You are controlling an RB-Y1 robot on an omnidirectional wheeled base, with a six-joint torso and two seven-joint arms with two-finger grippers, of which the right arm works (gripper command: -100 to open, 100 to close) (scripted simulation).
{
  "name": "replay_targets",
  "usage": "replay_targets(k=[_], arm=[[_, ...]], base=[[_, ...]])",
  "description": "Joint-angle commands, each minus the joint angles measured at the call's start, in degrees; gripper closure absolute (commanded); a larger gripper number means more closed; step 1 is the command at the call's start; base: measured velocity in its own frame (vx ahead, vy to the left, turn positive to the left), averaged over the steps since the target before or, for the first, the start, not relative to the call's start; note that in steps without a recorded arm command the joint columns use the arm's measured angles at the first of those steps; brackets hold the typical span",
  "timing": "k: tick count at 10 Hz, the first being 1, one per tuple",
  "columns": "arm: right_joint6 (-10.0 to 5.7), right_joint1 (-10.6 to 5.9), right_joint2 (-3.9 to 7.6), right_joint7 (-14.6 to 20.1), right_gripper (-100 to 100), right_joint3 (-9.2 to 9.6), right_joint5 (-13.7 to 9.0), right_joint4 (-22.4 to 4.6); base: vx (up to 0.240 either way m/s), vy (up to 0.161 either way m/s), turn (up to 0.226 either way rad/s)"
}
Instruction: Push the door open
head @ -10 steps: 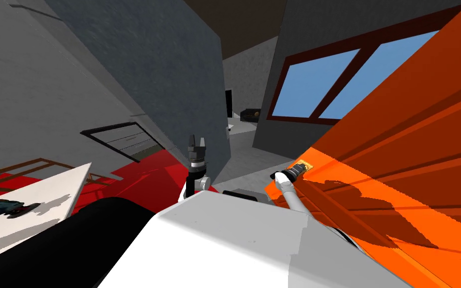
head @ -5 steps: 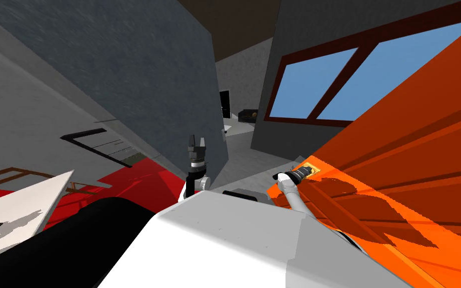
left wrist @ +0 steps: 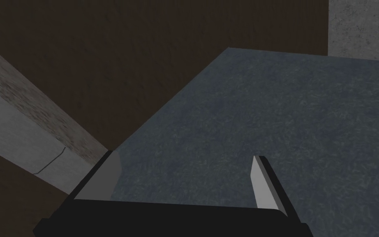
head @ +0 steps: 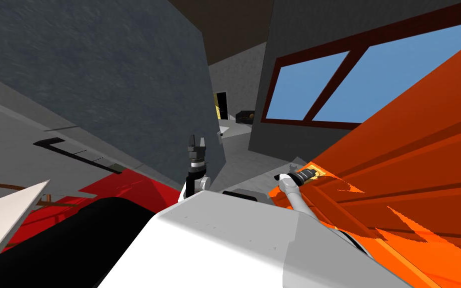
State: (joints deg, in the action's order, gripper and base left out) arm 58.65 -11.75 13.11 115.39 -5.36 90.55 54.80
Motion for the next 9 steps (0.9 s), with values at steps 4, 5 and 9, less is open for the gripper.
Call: replay_targets(k=[4, 5, 9], arm=[[2.06, 0.15, 1.42, -0.5, 100, -3.10, -1.5, -0.3], [2.45, 0.16, 1.65, -0.6, 100, -3.68, -1.8, -0.4], [3.33, 0.73, 2.23, -1.1, 100, -5.28, -2.7, -0.1]], base=[[0.194, -0.126, -0.069], [0.188, -0.108, -0.073], [0.161, -0.086, -0.056]])
